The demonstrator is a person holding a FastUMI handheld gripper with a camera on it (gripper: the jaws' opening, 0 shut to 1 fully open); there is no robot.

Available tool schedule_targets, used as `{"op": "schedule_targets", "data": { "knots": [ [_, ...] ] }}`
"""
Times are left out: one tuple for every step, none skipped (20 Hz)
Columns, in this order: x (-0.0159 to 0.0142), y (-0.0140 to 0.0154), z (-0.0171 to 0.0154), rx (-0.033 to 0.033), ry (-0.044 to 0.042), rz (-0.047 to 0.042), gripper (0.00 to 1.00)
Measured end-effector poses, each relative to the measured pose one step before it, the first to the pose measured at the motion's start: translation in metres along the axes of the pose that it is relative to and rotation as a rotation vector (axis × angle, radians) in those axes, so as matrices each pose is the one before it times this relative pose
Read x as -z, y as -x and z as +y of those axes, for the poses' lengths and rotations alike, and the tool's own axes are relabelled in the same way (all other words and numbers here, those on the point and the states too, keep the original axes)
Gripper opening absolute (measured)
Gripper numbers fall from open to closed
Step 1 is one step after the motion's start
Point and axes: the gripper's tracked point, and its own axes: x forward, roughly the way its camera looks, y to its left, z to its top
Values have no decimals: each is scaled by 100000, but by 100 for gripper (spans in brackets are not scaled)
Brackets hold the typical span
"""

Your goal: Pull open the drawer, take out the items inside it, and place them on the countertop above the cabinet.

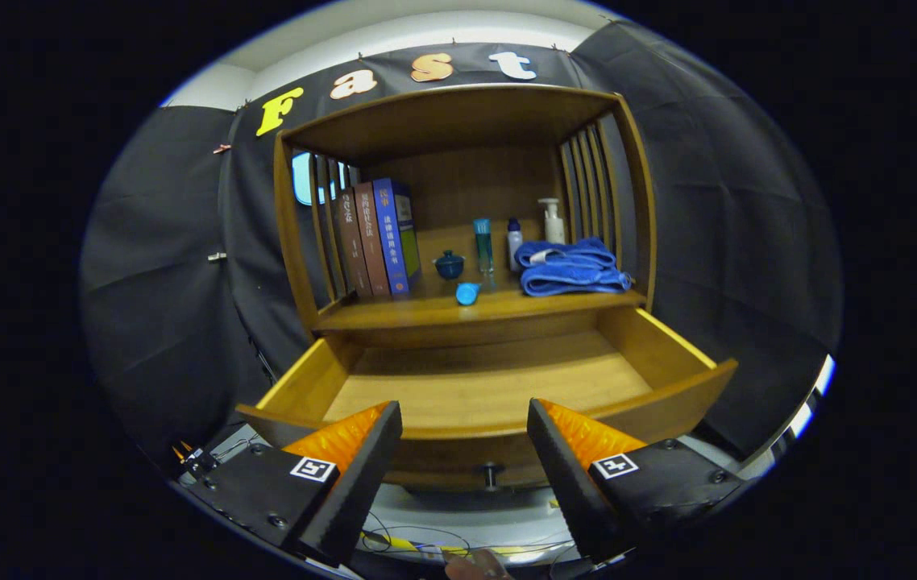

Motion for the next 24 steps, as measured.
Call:
{"op": "schedule_targets", "data": {
  "knots": [
    [1118,-38,-289,815,670,503,100],
    [1195,-261,-466,1576,1739,-31,100],
    [880,-322,-420,1087,1240,105,100],
    [811,-493,-309,1235,572,426,100],
    [703,-453,-259,971,-305,719,100],
    [534,-548,-207,585,-1090,655,100],
    [305,-614,-163,501,-840,822,100],
    [313,-487,167,-848,-387,1301,100],
    [179,-154,338,-1979,1104,102,100],
    [-273,-12,76,-48,1147,-958,100],
    [-229,-74,297,-225,461,-676,100],
    [-43,-72,-2,-22,-76,-300,100],
    [-81,-53,87,-275,-475,-177,99],
    [-190,-390,56,-133,-701,-126,99],
    [-191,-459,1,-249,-780,600,99],
    [-385,-867,16,-155,-606,182,99],
    [-492,-1131,-40,-190,-95,259,99],
    [-395,-729,74,142,208,-429,99],
    [-513,-817,-11,123,-47,-1110,99],
    [-740,-861,112,188,-94,-1908,99],
    [121,-958,13,260,263,1611,99],
    [-305,-540,72,104,51,-336,99],
    [-173,-807,106,95,-52,560,100],
    [-208,-809,36,-35,-226,2,100]
  ]
}}
